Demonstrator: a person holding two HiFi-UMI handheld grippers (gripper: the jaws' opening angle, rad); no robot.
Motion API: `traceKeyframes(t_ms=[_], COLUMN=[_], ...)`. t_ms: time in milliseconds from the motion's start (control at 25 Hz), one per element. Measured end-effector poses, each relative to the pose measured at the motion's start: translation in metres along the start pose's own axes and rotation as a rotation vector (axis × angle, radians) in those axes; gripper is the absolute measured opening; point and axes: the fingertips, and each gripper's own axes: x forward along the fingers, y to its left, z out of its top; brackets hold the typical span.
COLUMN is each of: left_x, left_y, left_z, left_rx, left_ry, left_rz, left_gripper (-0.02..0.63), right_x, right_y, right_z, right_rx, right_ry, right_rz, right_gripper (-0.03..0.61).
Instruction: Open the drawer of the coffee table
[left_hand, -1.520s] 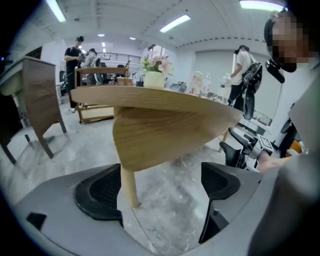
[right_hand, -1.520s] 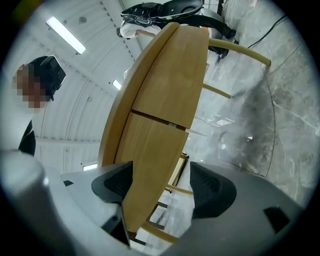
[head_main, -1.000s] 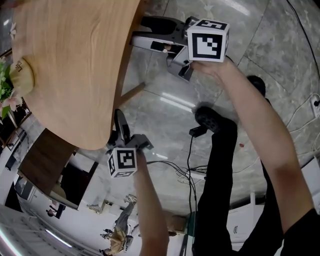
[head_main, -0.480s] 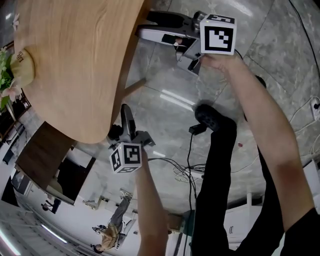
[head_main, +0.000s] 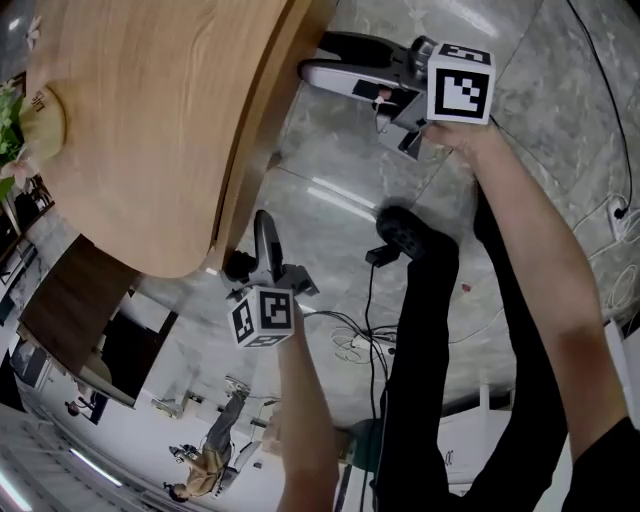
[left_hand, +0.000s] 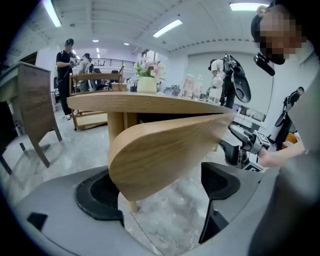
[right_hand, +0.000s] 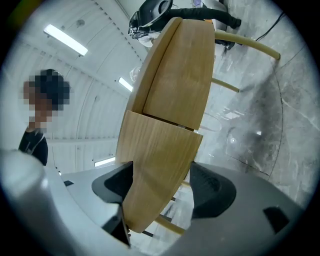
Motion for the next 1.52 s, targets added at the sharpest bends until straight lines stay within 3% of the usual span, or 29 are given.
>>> traceKeyframes(t_ms=[360,680,920,1120,1520], left_x=[-0.033,-0.041,-0.041,-0.040,-0.034], left_y=[-0.033,-0.038,-0.037,-0.039,-0.028], left_z=[-0.030,-0.040,-0.042,-0.044,-0.035], left_rx=[-0.041,-0.042,-0.006,0.008,-0.088], left_ry=[0.048,0.089,0.100,0.115,0.106], left_rz=[-0.010,-0.015,0.000,-0.010,0.049], left_gripper=[0.491,0.491,0.489,0.489,0.491], right_x=[-0.052,-0.062,-0.063,-0.064,-0.067], right_y=[0.017,0.021,0.023,0.030,0.038], right_z=[-0.011,-0.019,-0.022,-0.036,-0.043], right_rx=[-0.021,-0.013,0.016,0.019,0.040], right_ry=[0.089,0.140,0.124,0.174,0.199], right_rz=[-0.063,-0.087,-0.069,-0.031,-0.059], right_gripper=[0.301,0.301,0.301,0.300,0.299])
